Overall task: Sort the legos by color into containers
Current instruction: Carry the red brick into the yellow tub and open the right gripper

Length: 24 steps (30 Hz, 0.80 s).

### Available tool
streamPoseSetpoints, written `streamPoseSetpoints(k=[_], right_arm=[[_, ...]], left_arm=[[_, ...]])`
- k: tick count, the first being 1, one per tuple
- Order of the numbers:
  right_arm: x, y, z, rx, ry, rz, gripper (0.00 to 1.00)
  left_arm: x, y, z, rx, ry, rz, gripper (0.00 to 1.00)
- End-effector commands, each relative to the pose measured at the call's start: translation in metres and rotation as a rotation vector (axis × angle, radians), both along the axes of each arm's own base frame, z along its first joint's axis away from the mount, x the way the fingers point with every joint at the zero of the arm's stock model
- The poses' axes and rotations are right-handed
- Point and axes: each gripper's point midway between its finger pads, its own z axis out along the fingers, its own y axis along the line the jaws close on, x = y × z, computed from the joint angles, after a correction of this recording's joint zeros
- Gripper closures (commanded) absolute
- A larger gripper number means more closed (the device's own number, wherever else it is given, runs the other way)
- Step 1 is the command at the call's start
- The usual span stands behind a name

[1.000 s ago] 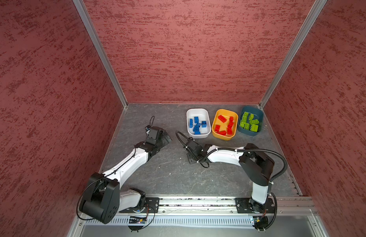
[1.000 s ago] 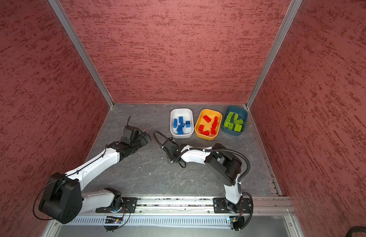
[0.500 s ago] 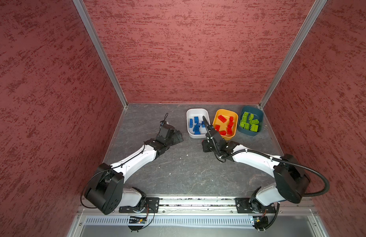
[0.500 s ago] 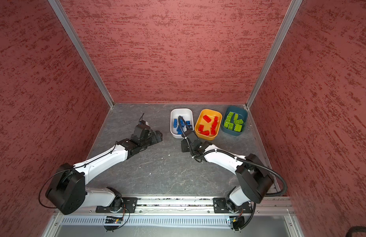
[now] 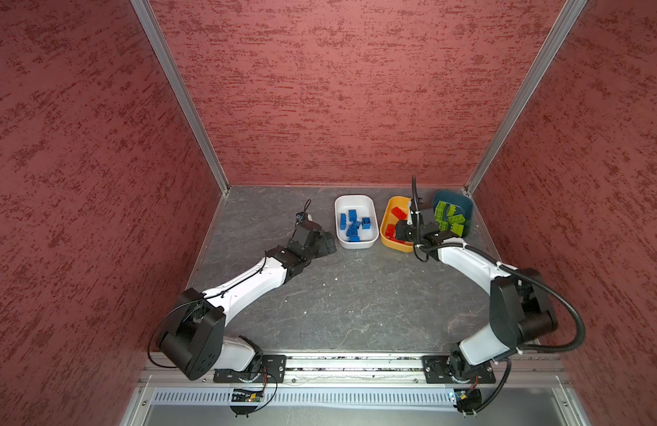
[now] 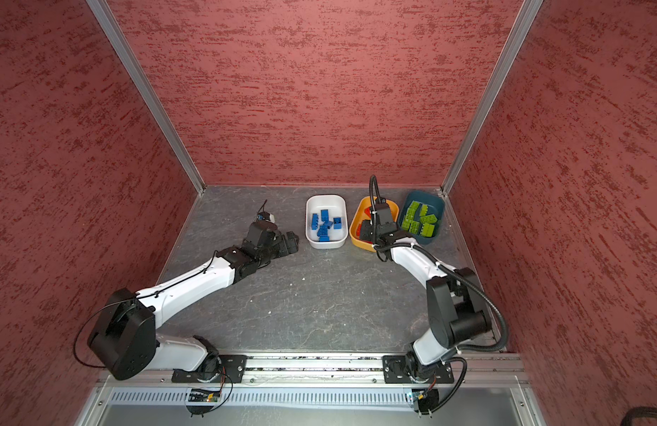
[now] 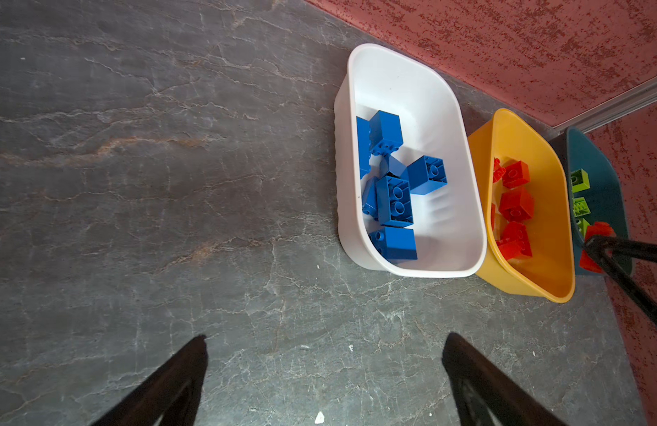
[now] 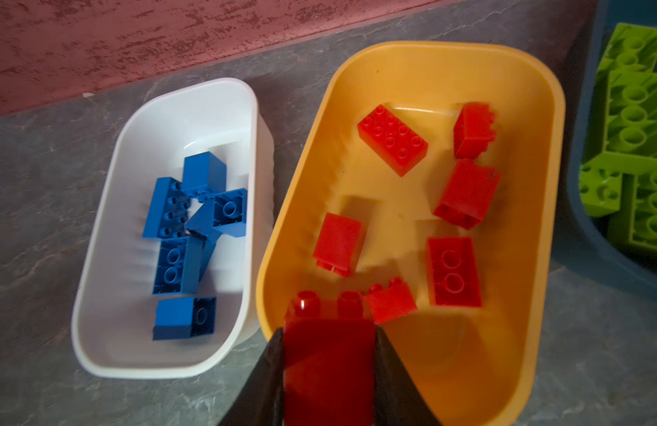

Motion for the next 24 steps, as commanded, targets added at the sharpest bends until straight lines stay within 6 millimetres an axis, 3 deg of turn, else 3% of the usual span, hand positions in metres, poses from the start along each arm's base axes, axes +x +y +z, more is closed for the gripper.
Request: streamPoseSetpoints(k=[1,6,9,12,14,16,20,24], right_arm=[[0.024,-0.012,-0.009,-0.069,0.022,0.02,0.72],[0.056,-0.03,-0.036,-0.137,0.086,-0.035,0.71],[0.072,-0.027,-0.053,-0.122,0.135,-0.028,0.67],[0.08,-0.023,-0.056,-0.105,0.151,-0.028,0.57],[0.083,-0.023,-0.048,-0.109,0.133,-0.03,0.44],[0.082,-0.024,-0.035,-0.112,0.108,-0.028,0.38],[0.072,-0.027,-0.007,-0.112,0.054,-0.025,0.34],[0.049,-0.03,0.03,-0.096,-0.027,-0.021,0.3]], left_arm=[[0.005,0.005,0.007,0.023,-0.016,0.023,0.01],[0.001,0.013,0.006,0.036,-0.015,0.048,0.01],[0.0,0.016,0.006,0.037,-0.014,0.057,0.0],[-0.002,0.021,0.007,0.048,-0.014,0.069,0.01],[-0.002,0.025,0.009,0.039,-0.013,0.084,0.01],[-0.001,0.031,0.008,0.018,-0.01,0.094,0.01],[0.002,0.042,0.011,0.015,-0.019,0.124,0.0],[0.005,0.06,0.014,0.034,-0.025,0.162,0.01]])
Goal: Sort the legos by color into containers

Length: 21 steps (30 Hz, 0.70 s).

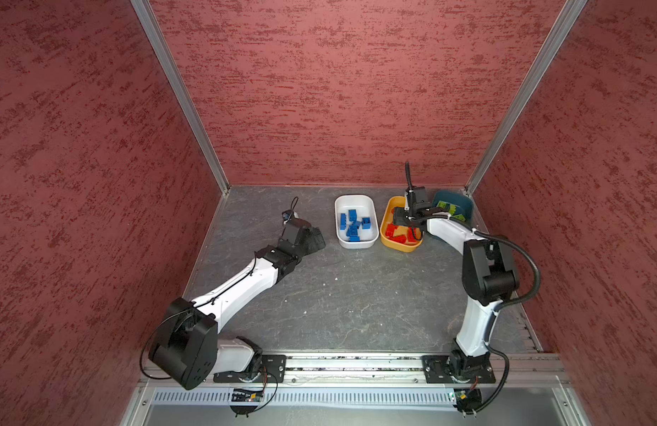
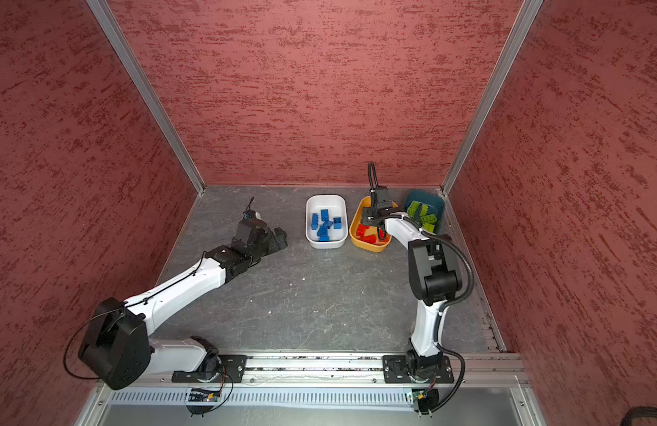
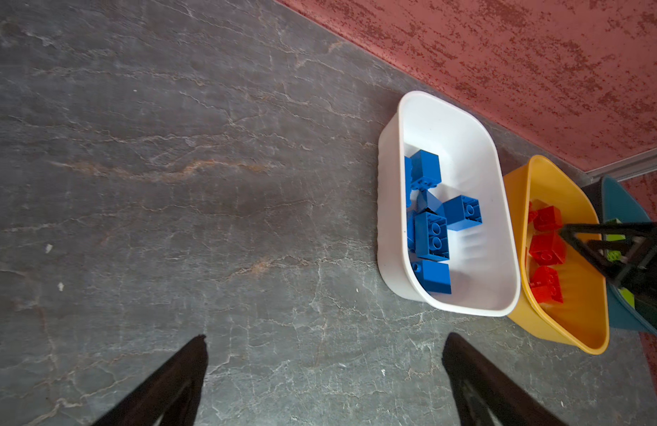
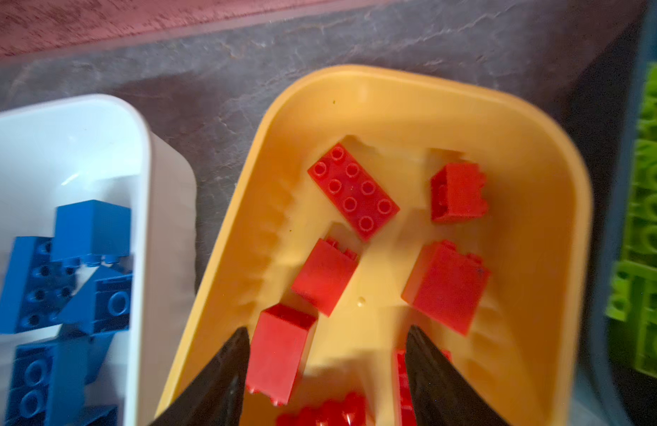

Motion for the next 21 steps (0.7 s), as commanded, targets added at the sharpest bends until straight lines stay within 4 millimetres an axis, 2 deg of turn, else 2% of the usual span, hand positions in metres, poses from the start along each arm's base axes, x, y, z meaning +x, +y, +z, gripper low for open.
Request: streamPoseSetpoints(k=[1,4,5,7,12,16,21], right_arm=[[-0.015,-0.006,0.057,0.01,-0.137,0.002,0.28],[-0.037,-0.019,0.081,0.015,-0.217,-0.05,0.15],[-0.045,-0.023,0.088,0.014,-0.238,-0.066,0.02],[-0.063,-0.036,0.104,0.004,-0.296,-0.117,0.01],[-0.106,-0.081,0.118,-0.054,-0.423,-0.317,0.01],[-0.139,-0.122,0.115,-0.081,-0.558,-0.468,0.01],[-0.175,-0.172,0.088,-0.166,-0.619,-0.65,0.01]], left_arm=[[-0.001,0.017,0.005,0.017,-0.013,0.038,0.01],[0.002,0.037,0.008,0.039,-0.026,0.079,0.01],[0.003,0.044,0.01,0.051,-0.03,0.093,0.01],[0.004,0.066,0.014,0.1,-0.043,0.145,0.01],[0.008,0.121,0.021,0.199,-0.056,0.251,0.0],[0.006,0.158,0.021,0.235,-0.073,0.32,0.0],[-0.006,0.206,0.005,0.346,-0.03,0.446,0.01]])
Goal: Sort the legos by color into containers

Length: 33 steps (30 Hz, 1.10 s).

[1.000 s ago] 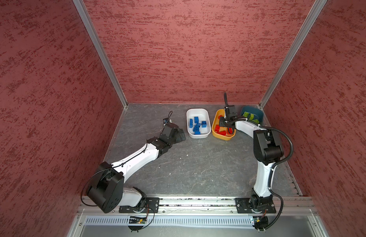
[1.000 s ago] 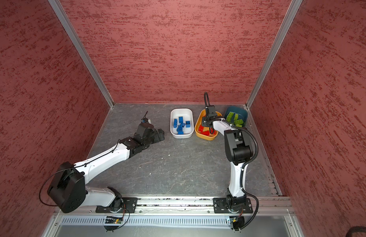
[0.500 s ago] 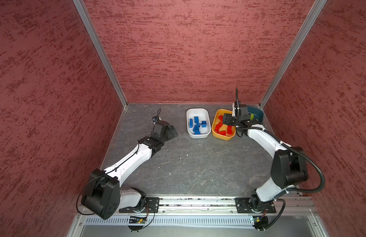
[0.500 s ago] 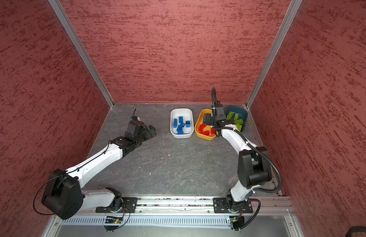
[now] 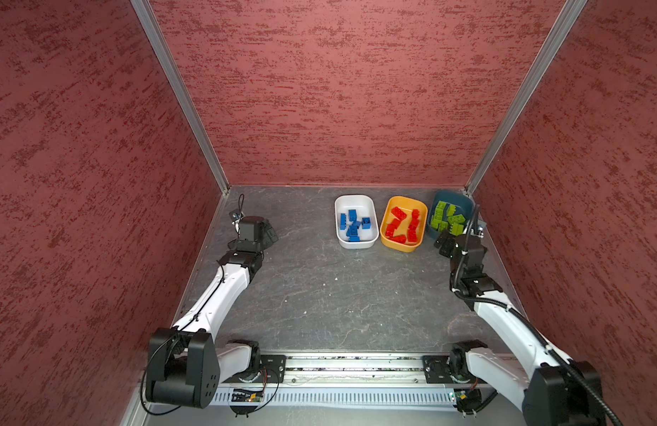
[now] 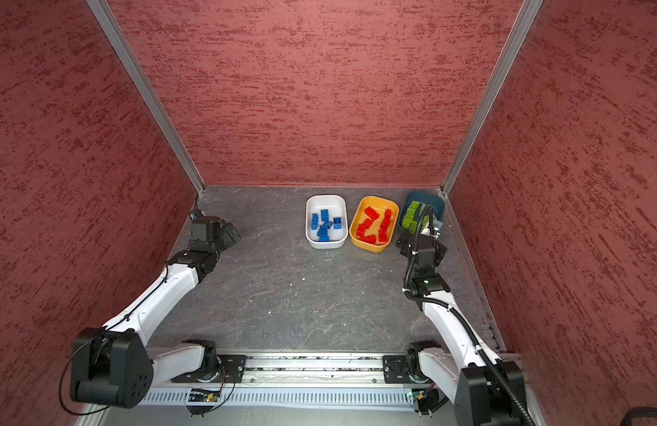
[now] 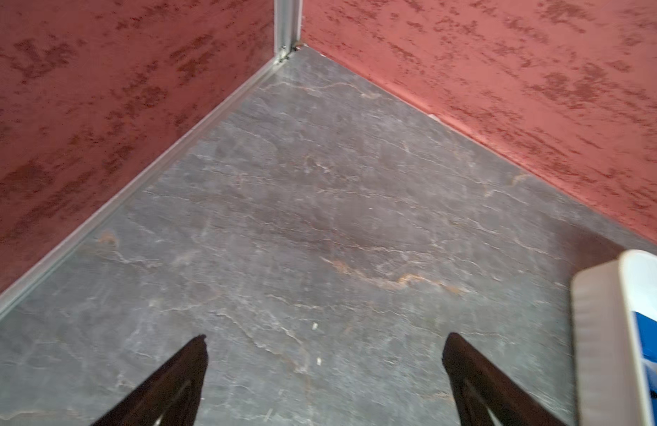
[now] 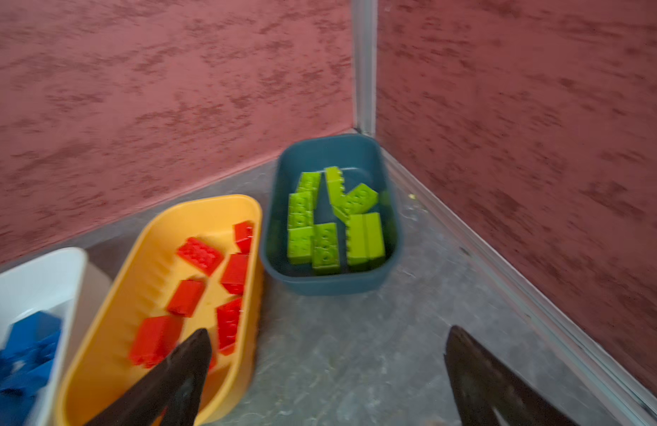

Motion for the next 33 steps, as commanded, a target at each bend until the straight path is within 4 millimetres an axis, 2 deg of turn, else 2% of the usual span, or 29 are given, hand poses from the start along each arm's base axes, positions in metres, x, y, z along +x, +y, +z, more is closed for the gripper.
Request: streamPoseSetpoints(k=[1,4,9,12,15,16,20,22,23,27,30,33], right_arm=[[-0.014,-0.036,0.014,-0.036,-0.137,-0.172,0.01],[-0.021,-0.05,-0.004,-0.061,-0.118,-0.199,0.01],[-0.018,-0.056,-0.029,-0.071,-0.098,-0.16,0.01],[-0.01,-0.052,-0.036,-0.064,-0.105,-0.102,0.01],[-0.003,-0.048,-0.037,-0.051,-0.116,-0.07,0.01],[-0.001,-0.047,-0.036,-0.048,-0.121,-0.06,0.01],[0.004,-0.038,-0.031,-0.064,-0.141,0.0,0.01],[0.006,-0.033,-0.03,-0.08,-0.148,0.034,0.01],[0.007,-0.029,-0.03,-0.088,-0.157,0.062,0.01],[0.018,-0.007,-0.029,-0.115,-0.208,0.206,0.01],[0.027,-0.006,-0.026,-0.099,-0.249,0.214,0.01],[0.033,0.016,-0.032,-0.122,-0.269,0.343,0.01]], left_arm=[[-0.006,0.027,-0.006,0.087,0.03,0.062,0.01],[-0.006,0.037,-0.024,0.117,0.028,0.052,0.01],[0.013,0.03,-0.042,0.168,-0.107,-0.065,0.0],[0.03,0.02,-0.046,0.171,-0.165,-0.138,0.01],[0.045,0.012,-0.039,0.166,-0.241,-0.198,0.01],[0.047,0.007,-0.044,0.157,-0.229,-0.23,0.01],[0.042,-0.016,-0.048,0.194,-0.311,-0.337,0.0],[0.037,-0.012,-0.049,0.213,-0.385,-0.327,0.01],[0.034,-0.012,-0.054,0.18,-0.34,-0.329,0.0],[0.038,-0.012,-0.052,0.202,-0.35,-0.314,0.01],[0.038,-0.012,-0.052,0.205,-0.351,-0.314,0.01],[0.038,-0.012,-0.052,0.204,-0.35,-0.312,0.0]])
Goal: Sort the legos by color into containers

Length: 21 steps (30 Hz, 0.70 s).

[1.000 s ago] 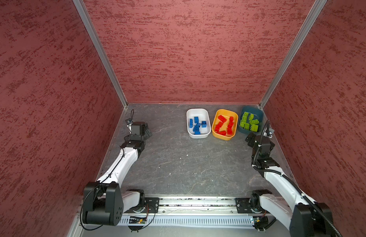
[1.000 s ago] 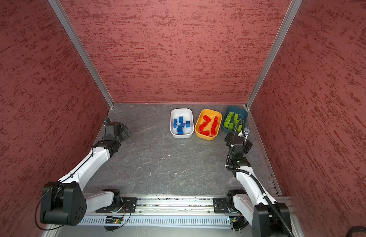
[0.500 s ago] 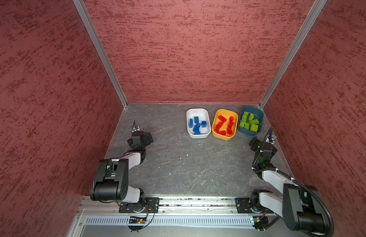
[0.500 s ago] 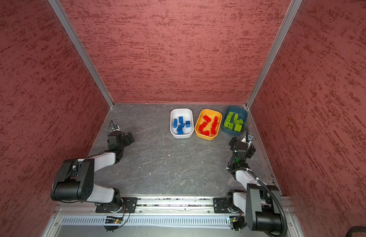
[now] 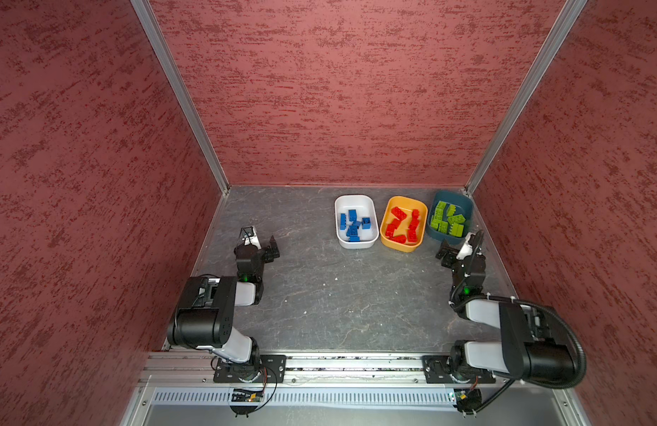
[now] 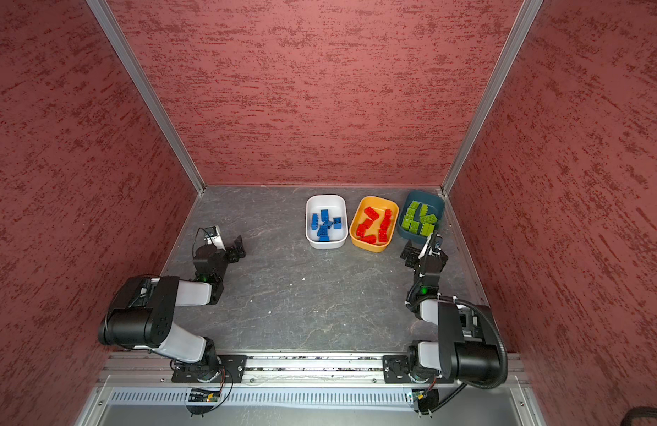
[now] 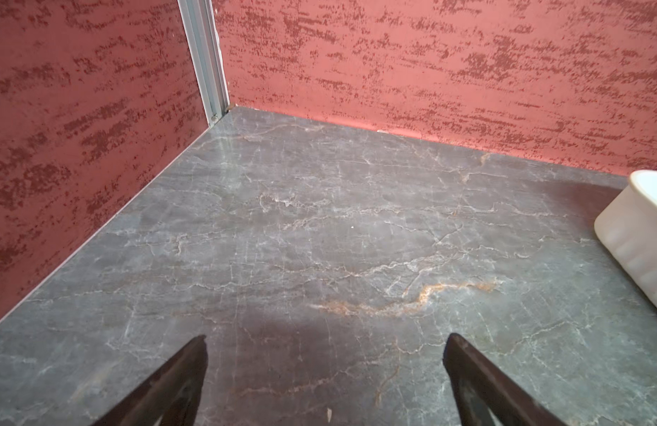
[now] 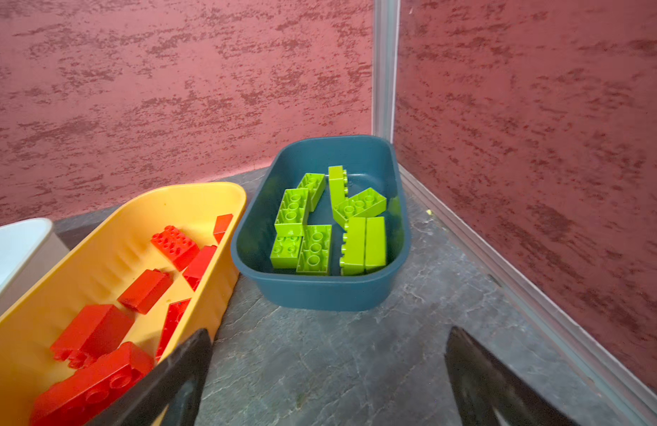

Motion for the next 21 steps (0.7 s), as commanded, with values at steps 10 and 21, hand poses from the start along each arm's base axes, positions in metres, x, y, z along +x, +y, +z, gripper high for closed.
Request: streamPoseSetpoints(k=[10,21], right_arm=[[0.023,0.012,0.003,-0.058,-0.05,0.024,0.01],[0.024,0.021,0.003,-0.071,-0.047,0.081,0.01]], left_arm=[[0.005,-0.004,0.014,0.012,-0.05,-0.019,0.0],[0.005,-0.004,0.013,0.013,-0.048,-0.018,0.01]])
